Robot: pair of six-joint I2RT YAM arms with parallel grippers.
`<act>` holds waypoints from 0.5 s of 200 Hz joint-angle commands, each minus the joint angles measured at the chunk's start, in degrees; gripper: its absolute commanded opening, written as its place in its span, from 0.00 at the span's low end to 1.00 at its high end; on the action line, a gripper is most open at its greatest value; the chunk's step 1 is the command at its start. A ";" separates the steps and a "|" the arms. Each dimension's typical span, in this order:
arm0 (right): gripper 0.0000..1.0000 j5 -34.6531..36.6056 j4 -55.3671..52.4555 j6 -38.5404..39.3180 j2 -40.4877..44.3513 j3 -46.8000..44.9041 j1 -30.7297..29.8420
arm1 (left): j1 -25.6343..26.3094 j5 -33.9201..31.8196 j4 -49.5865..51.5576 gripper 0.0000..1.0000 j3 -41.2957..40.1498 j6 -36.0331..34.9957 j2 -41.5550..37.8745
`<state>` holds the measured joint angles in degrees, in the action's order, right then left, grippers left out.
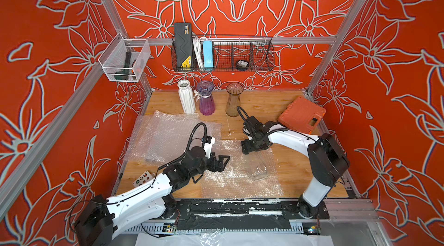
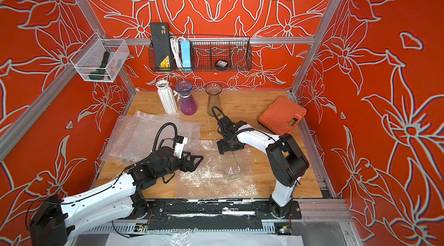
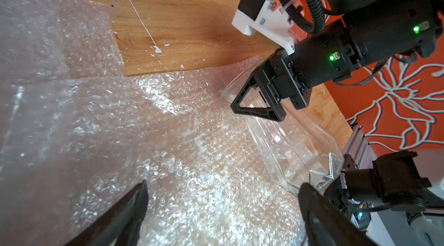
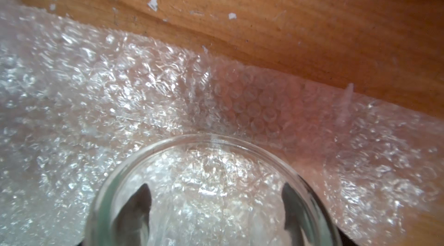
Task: Unwrap the vase from the bubble wrap
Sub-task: Pick up the vase from the bubble wrap.
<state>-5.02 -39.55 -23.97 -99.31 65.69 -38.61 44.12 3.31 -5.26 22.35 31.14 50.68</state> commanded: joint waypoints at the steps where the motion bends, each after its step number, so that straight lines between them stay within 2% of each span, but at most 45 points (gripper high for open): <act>1: 0.82 5.42 -1.86 -0.20 -1.80 -1.51 -0.32 | 0.53 -1.51 -0.28 0.95 -0.30 -0.17 -0.28; 35: 0.92 5.04 -1.71 0.07 -4.09 -0.58 -0.98 | 0.58 -2.12 0.50 0.95 0.18 -0.36 -0.55; 47: 0.93 5.13 -1.23 0.03 -4.07 -0.72 -1.18 | 0.61 -2.32 0.76 0.95 0.07 -0.29 -1.00; 75: 0.81 5.54 -0.70 -0.30 -2.71 -1.09 -1.56 | 0.87 -2.56 1.30 0.95 0.12 -0.11 -1.52; 100: 0.64 5.99 -1.09 -0.29 -1.53 -1.00 -1.64 | 1.18 -2.71 1.73 0.95 0.32 -0.12 -1.63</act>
<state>-2.00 -41.12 -24.53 -99.94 66.13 -39.94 44.77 1.43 -4.78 22.37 31.14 49.87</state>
